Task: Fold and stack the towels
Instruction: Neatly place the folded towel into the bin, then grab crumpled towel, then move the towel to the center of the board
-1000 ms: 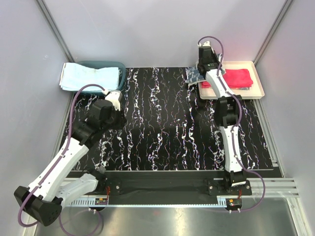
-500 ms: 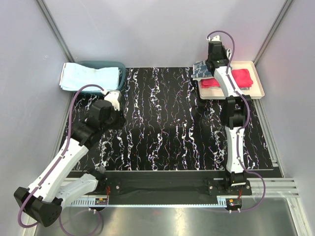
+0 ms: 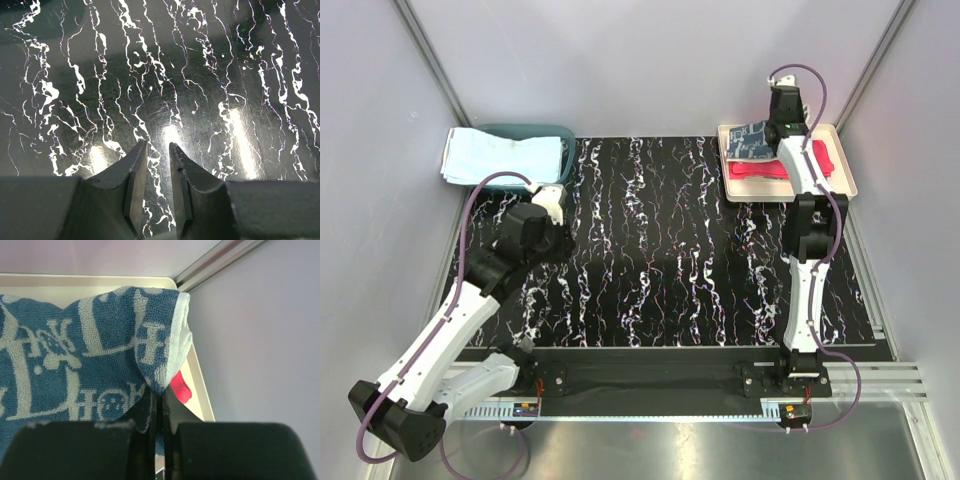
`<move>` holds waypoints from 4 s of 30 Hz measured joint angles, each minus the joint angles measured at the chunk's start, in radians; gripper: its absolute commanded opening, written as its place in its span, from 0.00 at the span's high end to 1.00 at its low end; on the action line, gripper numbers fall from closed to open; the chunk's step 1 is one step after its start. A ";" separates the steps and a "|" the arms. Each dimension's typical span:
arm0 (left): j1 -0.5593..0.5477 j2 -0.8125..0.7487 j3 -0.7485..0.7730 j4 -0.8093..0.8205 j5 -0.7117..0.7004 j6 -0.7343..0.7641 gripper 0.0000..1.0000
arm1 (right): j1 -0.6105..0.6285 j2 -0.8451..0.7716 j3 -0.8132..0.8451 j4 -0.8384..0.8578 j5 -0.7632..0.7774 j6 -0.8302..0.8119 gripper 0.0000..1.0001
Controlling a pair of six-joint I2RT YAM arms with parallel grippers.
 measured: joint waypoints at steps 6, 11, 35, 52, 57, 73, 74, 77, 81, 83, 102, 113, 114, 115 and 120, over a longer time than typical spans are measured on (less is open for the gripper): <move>0.000 0.001 0.000 0.000 0.000 0.000 0.70 | -0.076 -0.008 -0.055 0.015 -0.085 0.087 0.57; 0.000 0.001 0.000 0.000 0.001 0.000 0.69 | -0.120 -0.008 -0.113 0.044 -0.111 0.132 0.08; 0.050 -0.040 0.000 0.001 0.002 0.000 0.68 | -0.120 -0.383 -0.247 -0.158 -0.594 0.680 0.00; 0.166 -0.006 0.021 0.021 -0.032 -0.066 0.52 | 0.148 -1.130 -1.237 0.047 -0.710 0.872 0.00; 0.226 0.284 0.206 0.078 -0.176 -0.191 0.49 | 0.162 -1.130 -1.295 0.048 -0.753 0.904 0.00; 0.511 1.506 1.134 0.220 -0.322 -0.406 0.46 | 0.190 -1.137 -1.297 0.083 -0.837 0.938 0.00; 0.517 1.512 1.133 0.224 -0.317 -0.418 0.46 | 0.190 -1.130 -1.297 0.085 -0.837 0.939 0.00; 0.518 1.506 1.132 0.247 -0.313 -0.436 0.57 | 0.192 -1.104 -1.297 0.086 -0.837 0.939 0.00; 0.514 1.497 1.092 0.304 -0.313 -0.451 0.76 | 0.196 -1.076 -1.297 0.085 -0.837 0.941 0.00; 0.514 1.473 1.036 0.351 -0.311 -0.453 0.80 | 0.196 -1.073 -1.297 0.085 -0.837 0.941 0.00; 0.418 1.018 0.607 0.805 -0.315 -0.312 1.00 | 0.217 -1.033 -1.297 0.089 -0.837 0.941 0.00; 0.100 0.651 0.390 0.911 -0.403 -0.176 1.00 | 0.227 -1.033 -1.300 0.111 -0.834 0.942 0.00; 0.058 0.617 0.373 0.908 -0.416 -0.175 1.00 | 0.227 -1.035 -1.302 0.111 -0.832 0.943 0.00; 0.008 0.581 0.352 0.906 -0.433 -0.174 1.00 | 0.227 -1.039 -1.304 0.111 -0.827 0.944 0.00; -0.265 0.473 0.233 0.882 -0.559 -0.167 1.00 | 0.227 -1.098 -1.320 0.100 -0.800 0.958 0.00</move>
